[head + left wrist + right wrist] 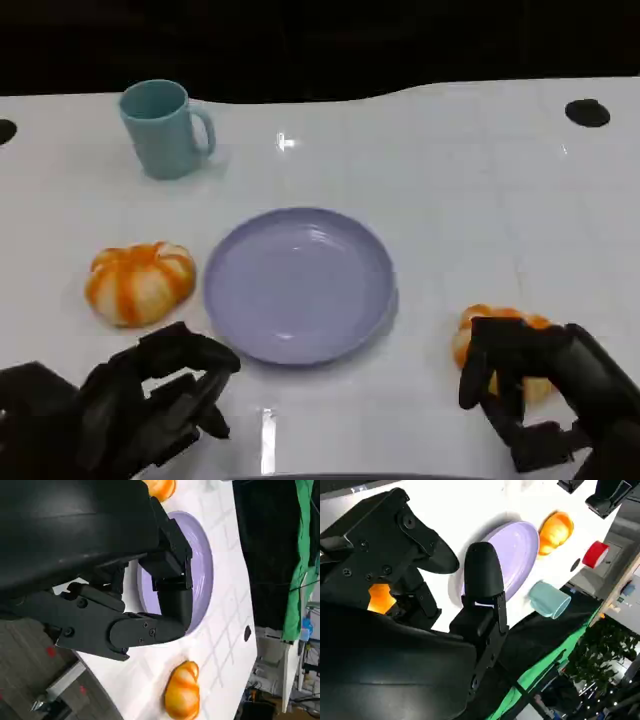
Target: Grasp the bread from the table and place it into the plate.
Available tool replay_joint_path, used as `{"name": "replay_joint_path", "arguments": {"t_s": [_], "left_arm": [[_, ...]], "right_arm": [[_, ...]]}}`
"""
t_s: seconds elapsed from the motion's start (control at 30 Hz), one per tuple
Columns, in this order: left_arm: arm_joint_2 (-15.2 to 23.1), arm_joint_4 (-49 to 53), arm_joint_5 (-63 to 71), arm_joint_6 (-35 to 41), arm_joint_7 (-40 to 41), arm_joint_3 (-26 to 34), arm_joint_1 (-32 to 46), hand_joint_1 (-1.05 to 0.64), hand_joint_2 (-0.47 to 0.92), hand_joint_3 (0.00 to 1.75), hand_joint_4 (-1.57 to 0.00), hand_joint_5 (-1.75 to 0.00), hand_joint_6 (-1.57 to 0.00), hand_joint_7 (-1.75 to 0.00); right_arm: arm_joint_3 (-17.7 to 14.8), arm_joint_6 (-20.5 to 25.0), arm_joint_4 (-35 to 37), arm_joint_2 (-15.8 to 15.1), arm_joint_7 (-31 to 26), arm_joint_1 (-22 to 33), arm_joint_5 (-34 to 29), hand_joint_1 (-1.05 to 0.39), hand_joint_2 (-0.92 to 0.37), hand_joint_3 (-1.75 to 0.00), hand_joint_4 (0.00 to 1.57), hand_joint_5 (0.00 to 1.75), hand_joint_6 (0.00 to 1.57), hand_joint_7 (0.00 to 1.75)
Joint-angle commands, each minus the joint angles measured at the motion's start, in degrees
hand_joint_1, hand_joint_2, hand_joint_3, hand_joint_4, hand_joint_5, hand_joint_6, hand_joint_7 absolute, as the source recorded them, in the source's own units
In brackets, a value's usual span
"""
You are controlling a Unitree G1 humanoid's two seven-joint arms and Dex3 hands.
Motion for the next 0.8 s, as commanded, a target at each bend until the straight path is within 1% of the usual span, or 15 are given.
{"name": "replay_joint_path", "arguments": {"t_s": [0.03, 0.53, 0.73, 0.8], "left_arm": [[1.07, -0.27, -0.26, 0.33, -0.46, 0.3, 0.03, -0.42, 0.92, 0.44, -0.6, -1.75, -0.65, -1.26], [0.55, 0.37, 0.13, -0.01, 0.02, 0.11, -0.19, -0.42, 0.92, 0.44, -0.6, -1.75, -0.66, -1.27], [0.63, 0.11, 0.14, 0.02, -0.02, -0.01, -0.03, -0.43, 0.92, 0.44, -0.6, -1.75, -0.65, -1.28], [0.42, 0.29, 0.02, -0.04, 0.1, 0.04, -0.06, -0.44, 0.92, 0.43, -0.6, -1.75, -0.66, -1.29]], "right_arm": [[-0.16, 0.16, -0.18, -0.14, -0.24, 0.04, 0.02, -0.03, -0.31, -1.42, 0.96, 1.75, 0.79, 1.55], [-0.36, 1.55, -0.62, 0.07, -0.22, 0.0, 0.36, -0.01, -0.32, -1.38, 0.95, 1.75, 0.8, 1.52], [-0.52, 1.46, -0.78, 0.26, -0.41, 0.12, 0.59, 0.03, -0.33, -1.37, 0.95, 1.75, 0.8, 1.5], [-0.8, 2.21, -1.07, 0.68, -0.14, 0.23, 1.68, 0.06, -0.33, -1.37, 0.94, 1.75, 0.77, 1.46]]}}
